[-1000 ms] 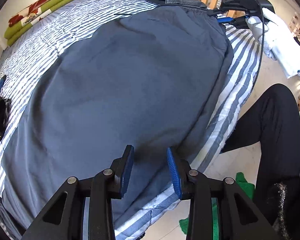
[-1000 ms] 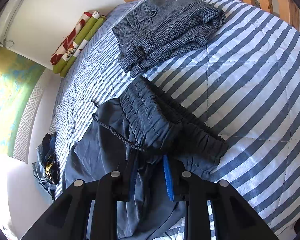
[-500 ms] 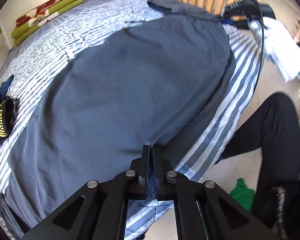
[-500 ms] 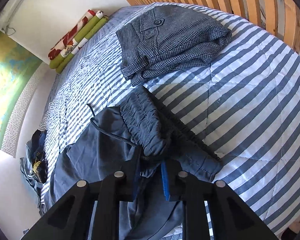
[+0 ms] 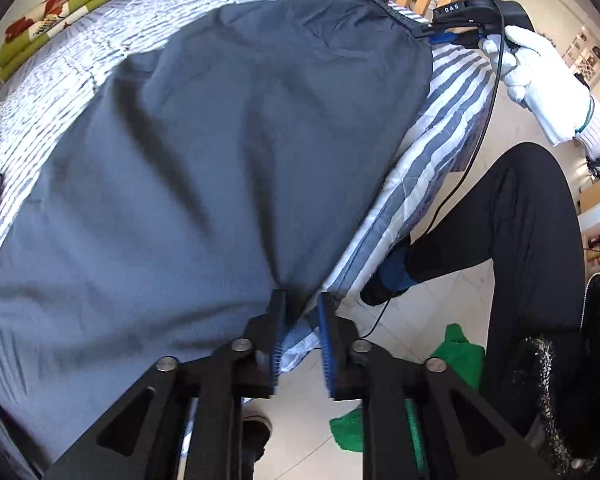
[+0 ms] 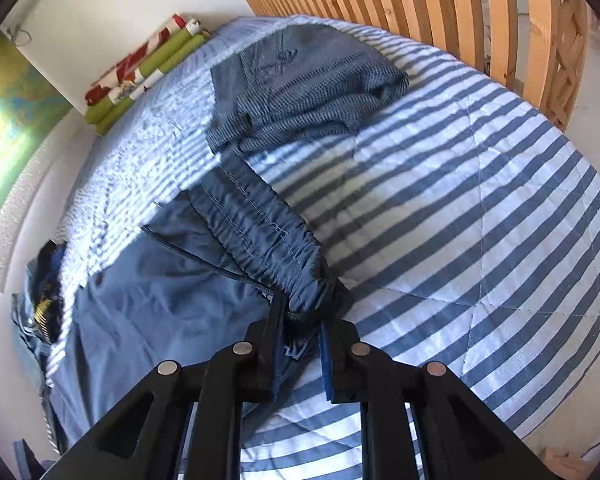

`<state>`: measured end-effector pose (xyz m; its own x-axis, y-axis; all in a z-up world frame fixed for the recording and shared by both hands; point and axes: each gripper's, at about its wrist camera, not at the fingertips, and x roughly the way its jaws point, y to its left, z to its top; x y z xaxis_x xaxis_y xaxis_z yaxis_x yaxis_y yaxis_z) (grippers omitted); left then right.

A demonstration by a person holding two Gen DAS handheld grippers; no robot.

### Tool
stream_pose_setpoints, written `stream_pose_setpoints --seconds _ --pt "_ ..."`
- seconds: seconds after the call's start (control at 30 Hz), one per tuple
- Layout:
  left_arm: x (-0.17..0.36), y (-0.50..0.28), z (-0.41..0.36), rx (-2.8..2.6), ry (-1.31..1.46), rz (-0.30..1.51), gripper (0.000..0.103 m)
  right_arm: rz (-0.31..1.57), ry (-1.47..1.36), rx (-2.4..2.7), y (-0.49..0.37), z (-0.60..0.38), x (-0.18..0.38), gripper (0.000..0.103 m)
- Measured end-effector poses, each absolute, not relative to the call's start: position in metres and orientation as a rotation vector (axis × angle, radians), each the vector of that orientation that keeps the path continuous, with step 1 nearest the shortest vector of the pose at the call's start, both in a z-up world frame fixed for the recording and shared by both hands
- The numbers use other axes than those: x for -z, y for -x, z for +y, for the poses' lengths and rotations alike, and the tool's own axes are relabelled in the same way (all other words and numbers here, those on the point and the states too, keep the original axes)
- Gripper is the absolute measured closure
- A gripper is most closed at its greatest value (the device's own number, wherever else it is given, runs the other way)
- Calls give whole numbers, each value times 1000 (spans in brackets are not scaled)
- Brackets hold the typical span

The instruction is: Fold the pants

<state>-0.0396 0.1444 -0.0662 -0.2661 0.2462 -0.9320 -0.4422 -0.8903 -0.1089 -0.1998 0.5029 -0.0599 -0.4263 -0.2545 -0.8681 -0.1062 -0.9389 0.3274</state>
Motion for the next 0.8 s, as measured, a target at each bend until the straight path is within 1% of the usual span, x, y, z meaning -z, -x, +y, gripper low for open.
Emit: stream_pose_setpoints --seconds 0.03,0.07,0.1,0.13,0.23,0.3,0.37,0.43,0.47,0.53,0.6,0.7,0.77,0.8 --pt "63 40 137 -2205 1557 224 67 -504 -1634 2544 198 503 58 82" --pt "56 38 128 -2234 1551 200 62 -481 -1622 2581 196 506 53 73" --pt "49 34 116 -2269 1545 172 62 -449 -1598 2637 192 507 44 66" --pt "44 30 104 -2300 1544 150 62 -412 -1582 2694 187 507 36 65" --pt "28 15 53 -2443 1539 49 62 -307 -1466 2900 169 508 4 65" --pt "21 2 12 -2547 1552 -46 62 -302 -1358 2962 159 504 -17 65" --pt "15 -8 -36 -2662 1583 -137 62 -294 -1267 2929 153 488 -34 65" --pt "13 -19 -88 -2796 1630 -193 62 -226 -1241 2832 154 459 -44 65" --pt "14 -25 -116 -2852 1664 -257 61 -172 -1234 2759 155 438 -48 65" --pt "16 -32 -177 -2914 1713 -497 60 -84 -1225 2619 152 391 -49 65" --pt "17 -36 -219 -2968 1715 -643 60 -17 -1207 2491 148 342 -48 65" --pt "17 -23 -244 -2973 1655 -744 59 131 -1189 2335 132 265 -32 65" --pt "19 -12 -242 -2931 1593 -834 54 233 -1203 2273 125 224 -12 65" --pt "23 -3 -238 -2898 1582 -849 54 268 -1219 2245 121 207 -2 66"
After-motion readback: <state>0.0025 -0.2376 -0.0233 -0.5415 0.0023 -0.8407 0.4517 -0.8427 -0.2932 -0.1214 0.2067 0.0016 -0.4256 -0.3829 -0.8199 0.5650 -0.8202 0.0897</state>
